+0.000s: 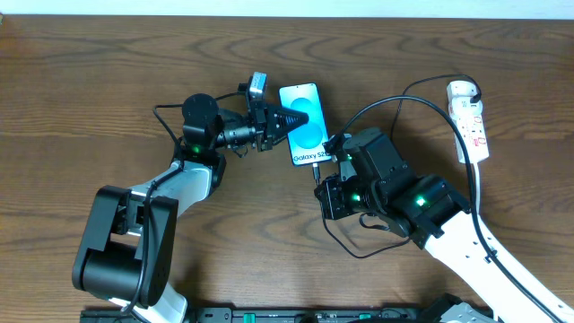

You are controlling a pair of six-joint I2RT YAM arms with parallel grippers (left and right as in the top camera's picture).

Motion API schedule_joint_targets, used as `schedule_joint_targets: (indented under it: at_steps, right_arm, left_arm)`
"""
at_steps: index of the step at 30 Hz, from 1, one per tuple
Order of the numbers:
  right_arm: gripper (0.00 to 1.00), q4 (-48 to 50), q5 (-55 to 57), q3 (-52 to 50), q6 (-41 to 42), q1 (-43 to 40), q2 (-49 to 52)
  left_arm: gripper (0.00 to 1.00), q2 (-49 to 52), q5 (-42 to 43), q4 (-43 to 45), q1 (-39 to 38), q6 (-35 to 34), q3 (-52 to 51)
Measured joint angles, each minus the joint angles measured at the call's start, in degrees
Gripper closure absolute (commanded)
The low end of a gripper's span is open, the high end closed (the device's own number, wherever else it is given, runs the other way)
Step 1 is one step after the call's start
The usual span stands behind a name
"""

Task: Plug charger to phone and switch on socket
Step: 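Align the USB-C plug under the phone's bottom port with the right gripper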

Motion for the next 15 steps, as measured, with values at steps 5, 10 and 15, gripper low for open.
schedule_joint_targets:
  at_steps: [5,10,15]
  right_arm:
    - [0.99,-0.1,-0.5,0.0,0.0,0.0,0.0]
    - [0.99,-0.5,-1.0,0.0,0.0,0.0,0.0]
    - [0.99,-0.5,-1.4,0.0,0.0,0.0,0.0]
  left_arm:
    - [0.92,0.0,0.0,0.0,0.0,-0.2,0.0]
    - [0.93,0.0,0.2,0.0,0.0,0.5,0.0]
    - [0.92,0.0,0.3,0.0,0.0,1.4,0.0]
